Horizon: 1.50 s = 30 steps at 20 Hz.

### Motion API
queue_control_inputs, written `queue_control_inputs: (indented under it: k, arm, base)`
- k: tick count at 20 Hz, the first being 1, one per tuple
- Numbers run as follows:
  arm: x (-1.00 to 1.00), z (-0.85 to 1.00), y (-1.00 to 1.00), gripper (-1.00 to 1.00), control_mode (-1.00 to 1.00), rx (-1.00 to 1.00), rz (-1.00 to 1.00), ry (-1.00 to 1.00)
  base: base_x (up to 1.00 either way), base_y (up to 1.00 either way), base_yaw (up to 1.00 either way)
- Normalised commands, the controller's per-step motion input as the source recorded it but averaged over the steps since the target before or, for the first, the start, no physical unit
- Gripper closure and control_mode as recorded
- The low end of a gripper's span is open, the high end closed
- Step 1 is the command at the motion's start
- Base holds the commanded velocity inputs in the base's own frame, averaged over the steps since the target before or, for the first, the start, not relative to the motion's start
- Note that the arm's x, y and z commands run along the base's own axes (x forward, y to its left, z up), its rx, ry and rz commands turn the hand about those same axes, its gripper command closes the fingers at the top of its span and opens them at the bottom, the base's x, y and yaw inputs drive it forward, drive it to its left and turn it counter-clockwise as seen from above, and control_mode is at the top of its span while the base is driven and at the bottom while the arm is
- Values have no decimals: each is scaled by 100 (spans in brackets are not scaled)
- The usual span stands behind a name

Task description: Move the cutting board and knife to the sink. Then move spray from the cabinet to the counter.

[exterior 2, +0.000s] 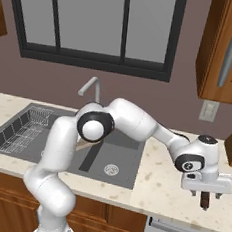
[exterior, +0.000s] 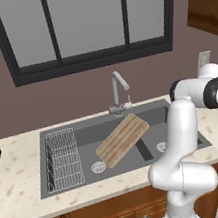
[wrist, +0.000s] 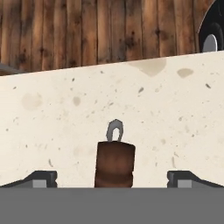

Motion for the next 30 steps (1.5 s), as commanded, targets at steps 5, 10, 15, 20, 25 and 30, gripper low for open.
queue_control_inputs:
  k: [5,10,15,20,25,30]
  arm:
    - [6,-8,-8,-100,-100,1,0,7]
    - [5,-16,0,-100,-100,1,0,7]
    - [4,-25,0,-100,-100,1,1,8]
    - [4,-28,1,-100,-100,0,1,6]
    - [1,-34,0,100,-100,1,1,4]
    - [-3,-35,-1,100,-100,5,1,0]
  base:
    - [0,0,0]
    - [0,0,0]
    - [0,0,0]
    - [0,0,0]
    - [0,0,0]
    - [0,0,0]
